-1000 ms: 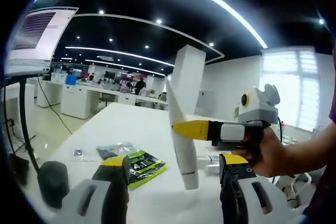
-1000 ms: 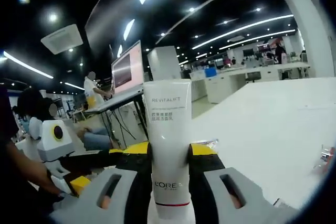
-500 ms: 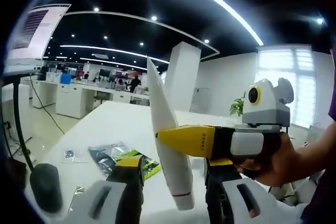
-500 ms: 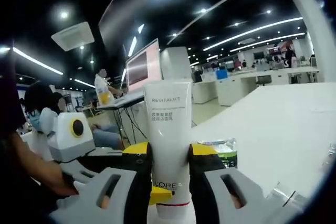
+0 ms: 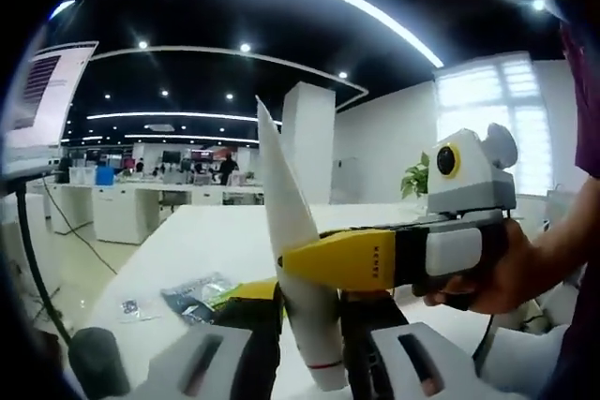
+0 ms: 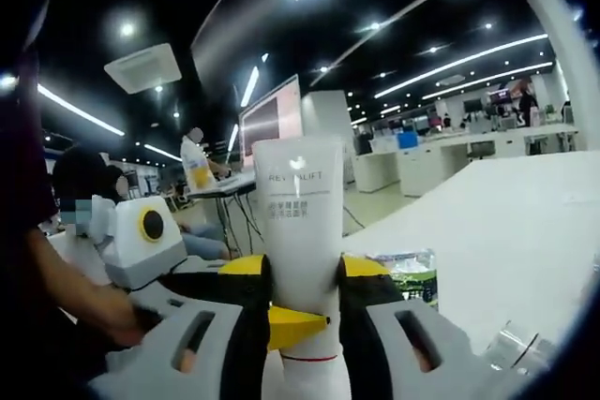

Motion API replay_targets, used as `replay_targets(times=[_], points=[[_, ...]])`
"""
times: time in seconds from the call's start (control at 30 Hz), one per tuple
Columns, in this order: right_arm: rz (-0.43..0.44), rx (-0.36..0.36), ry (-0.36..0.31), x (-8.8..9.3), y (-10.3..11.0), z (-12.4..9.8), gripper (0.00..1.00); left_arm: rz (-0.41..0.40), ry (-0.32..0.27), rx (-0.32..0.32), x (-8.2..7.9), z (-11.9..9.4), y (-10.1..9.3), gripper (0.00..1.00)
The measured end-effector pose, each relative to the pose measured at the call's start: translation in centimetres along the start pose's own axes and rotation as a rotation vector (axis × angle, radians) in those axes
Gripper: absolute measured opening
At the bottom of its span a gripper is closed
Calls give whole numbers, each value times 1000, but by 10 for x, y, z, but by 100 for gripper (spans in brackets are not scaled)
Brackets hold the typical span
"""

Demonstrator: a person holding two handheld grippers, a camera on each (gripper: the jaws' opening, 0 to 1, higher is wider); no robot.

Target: Arrange the skincare products in the storage area until every visible bottle or jar stands upright without overlapping.

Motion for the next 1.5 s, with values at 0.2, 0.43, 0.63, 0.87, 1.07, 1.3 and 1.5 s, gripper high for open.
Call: replay_targets(times=[0.2,0.43,0.63,0.87,1.07,1.3,1.5], points=[[-24,-21,17,3,2,-8,26,80,-15,78,6,-3,1,21],[-94,-39,55,8,8,-11,27,87,-35,137,12,-6,2,20],[-146,-64,87,15,14,-11,27,76,-37,165,20,-10,3,20],[-127,-85,63,13,14,-16,27,62,-31,229,21,-13,0,19],[-127,-135,60,9,13,-21,27,80,20,344,22,-12,-6,19],[-113,-273,94,9,15,-22,25,85,78,513,24,-14,-10,19],[-202,-273,146,14,16,-20,24,97,110,543,24,-11,-11,20]])
Point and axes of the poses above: the point that each gripper's makers call its tool centre point, and the gripper's own axes: z roughly forward along the fingers, y roughly to its left, x roughly out of its underside, the point moved 2 cm from there along -z, roughly backward along the fingers, and after that the axes turned 4 degrees about -z, right-handed, at the moved point
